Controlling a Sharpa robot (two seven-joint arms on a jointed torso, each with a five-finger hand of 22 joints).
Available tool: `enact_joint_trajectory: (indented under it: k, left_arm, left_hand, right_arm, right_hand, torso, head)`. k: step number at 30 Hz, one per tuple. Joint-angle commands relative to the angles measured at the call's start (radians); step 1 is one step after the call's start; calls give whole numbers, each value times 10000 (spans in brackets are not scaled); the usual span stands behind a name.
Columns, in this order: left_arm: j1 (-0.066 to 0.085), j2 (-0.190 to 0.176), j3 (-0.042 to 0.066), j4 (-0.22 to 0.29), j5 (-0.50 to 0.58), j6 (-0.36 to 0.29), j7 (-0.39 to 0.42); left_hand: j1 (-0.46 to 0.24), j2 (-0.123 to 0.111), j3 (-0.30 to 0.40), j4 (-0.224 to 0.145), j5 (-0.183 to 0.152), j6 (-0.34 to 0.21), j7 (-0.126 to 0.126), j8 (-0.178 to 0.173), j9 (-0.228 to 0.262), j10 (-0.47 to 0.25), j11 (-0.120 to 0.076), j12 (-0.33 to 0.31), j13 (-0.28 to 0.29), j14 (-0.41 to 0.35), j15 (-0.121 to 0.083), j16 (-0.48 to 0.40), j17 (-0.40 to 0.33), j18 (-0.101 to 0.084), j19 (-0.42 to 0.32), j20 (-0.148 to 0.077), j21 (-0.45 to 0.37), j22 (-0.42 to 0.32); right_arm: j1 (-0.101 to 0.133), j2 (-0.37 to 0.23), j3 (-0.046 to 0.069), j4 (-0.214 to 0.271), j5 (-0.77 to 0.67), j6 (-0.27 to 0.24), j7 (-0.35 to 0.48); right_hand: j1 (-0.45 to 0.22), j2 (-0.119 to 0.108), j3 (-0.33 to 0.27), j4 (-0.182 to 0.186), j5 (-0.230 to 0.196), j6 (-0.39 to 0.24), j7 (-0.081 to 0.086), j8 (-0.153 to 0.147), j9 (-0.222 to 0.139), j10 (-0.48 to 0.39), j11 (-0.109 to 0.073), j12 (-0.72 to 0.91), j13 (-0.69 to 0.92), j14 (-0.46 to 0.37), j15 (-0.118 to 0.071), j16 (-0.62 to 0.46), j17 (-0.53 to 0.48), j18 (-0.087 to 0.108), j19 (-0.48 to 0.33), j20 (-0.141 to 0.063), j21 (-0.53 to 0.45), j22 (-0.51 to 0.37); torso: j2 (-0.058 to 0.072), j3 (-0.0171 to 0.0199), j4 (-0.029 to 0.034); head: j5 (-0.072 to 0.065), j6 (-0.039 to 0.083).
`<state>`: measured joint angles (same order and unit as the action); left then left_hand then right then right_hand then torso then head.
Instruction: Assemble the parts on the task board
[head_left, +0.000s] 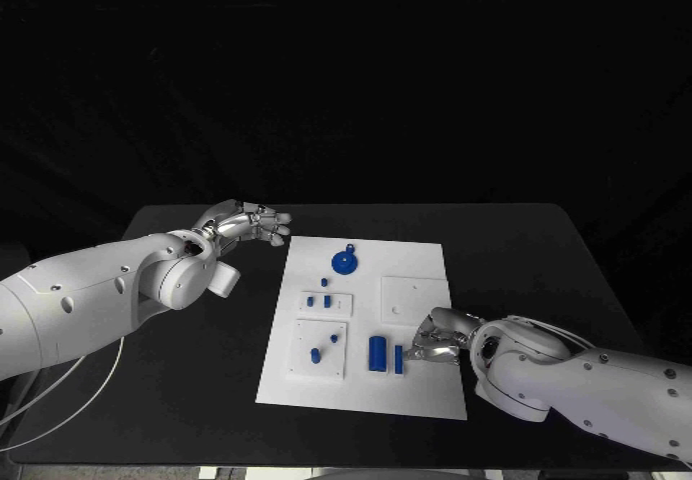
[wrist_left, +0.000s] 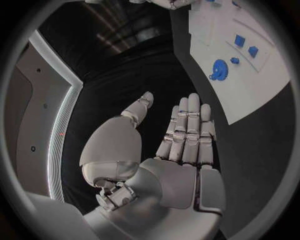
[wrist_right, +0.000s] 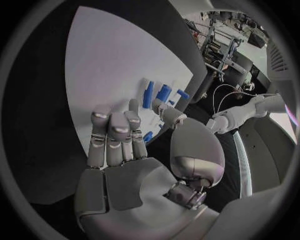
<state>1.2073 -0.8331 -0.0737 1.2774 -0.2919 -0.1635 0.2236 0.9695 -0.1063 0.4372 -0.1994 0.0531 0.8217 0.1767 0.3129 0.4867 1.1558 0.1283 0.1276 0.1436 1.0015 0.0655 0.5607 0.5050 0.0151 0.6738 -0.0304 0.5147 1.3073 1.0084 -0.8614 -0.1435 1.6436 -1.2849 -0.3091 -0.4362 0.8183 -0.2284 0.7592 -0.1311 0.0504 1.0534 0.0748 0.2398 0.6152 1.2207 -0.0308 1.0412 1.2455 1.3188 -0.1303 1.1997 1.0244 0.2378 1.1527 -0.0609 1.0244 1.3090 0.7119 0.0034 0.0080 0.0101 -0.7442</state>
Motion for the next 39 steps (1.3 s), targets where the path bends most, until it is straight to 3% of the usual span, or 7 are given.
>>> enact_joint_trajectory:
  k: [1,7,10,14,25,39]
  left_arm:
    - [6,5,4,21,-38,118,62]
    - [6,9,4,22,-38,121,61]
    - [6,13,4,18,-39,124,60]
    - [6,16,4,21,-39,130,62]
    - [6,16,4,16,-39,129,57]
    - [6,22,2,8,-39,130,46]
  left_hand:
    - [26,68,-31,-47,-26,28,-56,59,-15,31,-39,-32,11,74,22,-51,12,-13,94,-10,-66,58]
    - [29,69,-30,-49,-26,28,-56,60,-15,31,-39,-32,12,75,21,-53,15,-13,95,-11,-68,60]
    - [30,71,-30,-49,-26,28,-57,60,-15,32,-40,-32,12,76,21,-55,17,-12,96,-11,-69,60]
    - [33,72,-29,-50,-26,28,-57,60,-15,32,-40,-32,12,77,21,-56,19,-12,96,-11,-70,62]
    - [37,74,-29,-52,-26,29,-57,60,-16,32,-40,-32,12,78,21,-62,26,-12,98,-12,-75,65]
    - [38,73,-31,-52,-26,28,-57,60,-17,30,-39,-34,11,79,21,-68,34,-13,100,-11,-81,69]
  right_arm:
    - [18,-81,10,-18,-666,-1285,1585]
    - [20,-73,11,-139,-1093,-1614,2609]
    - [20,-12,10,-247,-1328,-1387,2775]
    - [20,146,8,-471,-1770,-860,2714]
    - [16,451,-14,-704,-2187,-49,2428]
    - [15,569,-54,-727,-2254,488,2356]
  right_hand:
    - [564,-79,81,-330,9,-409,192,-133,-42,16,121,-2,-25,0,39,-37,8,240,13,-97,-16,123]
    - [1899,-90,274,-1028,18,-750,338,-283,-93,-68,262,-69,-75,3,174,-82,-7,240,-20,-75,-59,111]
    - [2275,11,437,-1093,25,-805,376,-311,-119,-79,296,-74,-87,4,211,-100,-9,240,-36,-27,-89,101]
    - [2682,276,869,-1101,355,-781,407,-329,-206,-86,338,-79,-109,-1,251,-116,-3,240,-86,53,-123,107]
    - [2557,594,984,-1098,619,-584,394,-272,-337,-106,326,-57,-121,-7,249,-108,30,240,-133,169,-84,158]
    - [2267,852,1166,-789,513,-363,344,-188,-463,-123,281,-37,-137,-9,211,-109,59,240,-150,204,-70,160]
  torso:
    - [0,3,-4]
    - [4,5,-8]
    - [3,5,-7]
    - [4,3,1]
    - [6,1,8]
    - [2,3,0]
  head:
    - [4,14]
    - [6,20]
    - [-6,26]
    - [-7,14]
    - [4,-11]
    - [14,-43]
